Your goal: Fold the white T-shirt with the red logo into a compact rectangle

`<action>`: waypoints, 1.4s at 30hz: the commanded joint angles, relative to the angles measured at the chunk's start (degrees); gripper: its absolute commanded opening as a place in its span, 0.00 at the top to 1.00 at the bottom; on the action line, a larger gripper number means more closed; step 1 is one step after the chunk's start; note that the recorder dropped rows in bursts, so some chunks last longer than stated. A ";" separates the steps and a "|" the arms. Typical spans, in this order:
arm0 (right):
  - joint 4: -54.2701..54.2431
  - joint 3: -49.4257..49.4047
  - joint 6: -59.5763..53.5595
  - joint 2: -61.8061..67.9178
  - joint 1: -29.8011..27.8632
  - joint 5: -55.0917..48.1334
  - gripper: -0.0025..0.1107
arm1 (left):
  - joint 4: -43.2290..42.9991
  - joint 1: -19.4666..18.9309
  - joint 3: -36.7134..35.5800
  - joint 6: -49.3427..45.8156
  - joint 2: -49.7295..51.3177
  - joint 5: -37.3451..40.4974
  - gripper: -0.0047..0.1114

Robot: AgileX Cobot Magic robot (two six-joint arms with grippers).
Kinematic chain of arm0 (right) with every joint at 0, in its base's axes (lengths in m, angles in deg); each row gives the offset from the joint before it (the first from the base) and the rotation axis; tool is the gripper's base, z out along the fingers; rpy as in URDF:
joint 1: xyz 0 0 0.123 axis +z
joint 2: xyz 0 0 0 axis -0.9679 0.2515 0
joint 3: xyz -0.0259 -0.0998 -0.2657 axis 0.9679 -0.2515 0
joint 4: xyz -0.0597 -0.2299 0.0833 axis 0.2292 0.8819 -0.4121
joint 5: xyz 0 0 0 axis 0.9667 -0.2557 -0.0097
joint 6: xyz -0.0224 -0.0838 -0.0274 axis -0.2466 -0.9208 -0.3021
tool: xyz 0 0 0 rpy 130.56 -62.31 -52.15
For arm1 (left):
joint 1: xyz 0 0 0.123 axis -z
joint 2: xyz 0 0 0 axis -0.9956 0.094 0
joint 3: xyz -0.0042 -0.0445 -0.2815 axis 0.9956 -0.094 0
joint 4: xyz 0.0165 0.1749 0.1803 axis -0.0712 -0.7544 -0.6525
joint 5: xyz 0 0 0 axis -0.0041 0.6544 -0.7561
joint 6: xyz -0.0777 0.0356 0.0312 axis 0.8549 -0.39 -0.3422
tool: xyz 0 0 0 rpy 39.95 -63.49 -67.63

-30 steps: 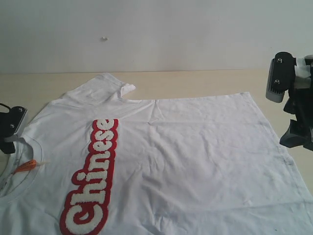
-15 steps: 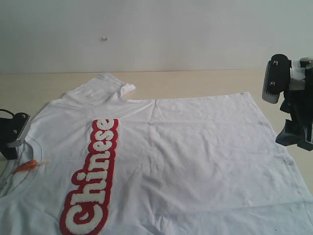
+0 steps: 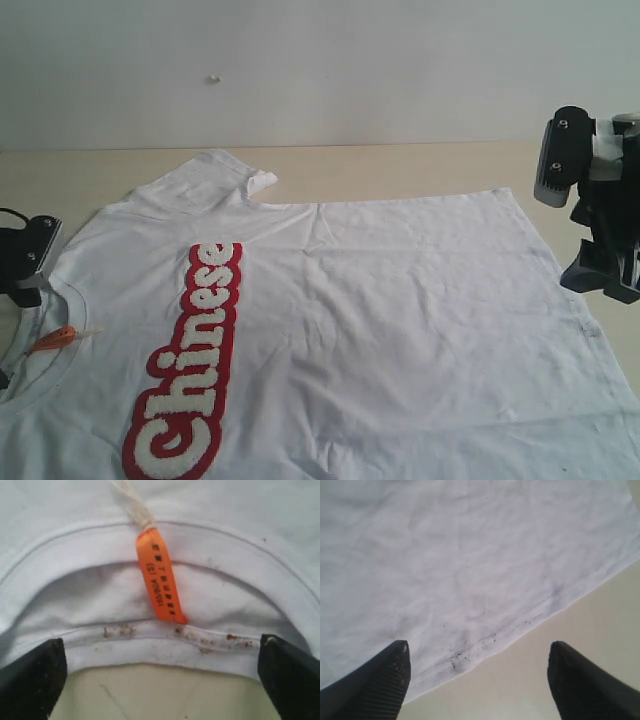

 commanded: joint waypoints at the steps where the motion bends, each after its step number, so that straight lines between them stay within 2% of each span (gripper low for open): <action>1: -0.24 -0.10 -0.35 0.07 0.09 0.73 0.34 | 4.48 0.30 -0.23 -3.41 -0.39 1.39 0.06; 11: -0.24 -0.10 -0.35 0.07 0.09 0.84 0.34 | 1.99 0.30 -0.37 -1.28 0.20 -0.14 0.06; 18: -0.24 -0.10 -0.35 0.07 0.09 0.84 0.34 | -0.99 0.30 -5.00 -0.26 0.20 -8.71 0.06; 24: -0.24 -0.10 -0.35 0.07 0.09 1.29 0.34 | -0.77 0.30 -5.00 -0.56 0.20 -7.91 0.06; 28: -0.24 -0.10 -0.35 1.16 0.09 0.06 0.34 | -0.69 0.30 -5.00 -4.78 0.20 -5.41 0.06; 42: -0.24 -0.10 -3.01 5.93 0.09 -0.01 0.34 | -0.81 0.30 -4.54 -4.24 3.37 -3.80 0.06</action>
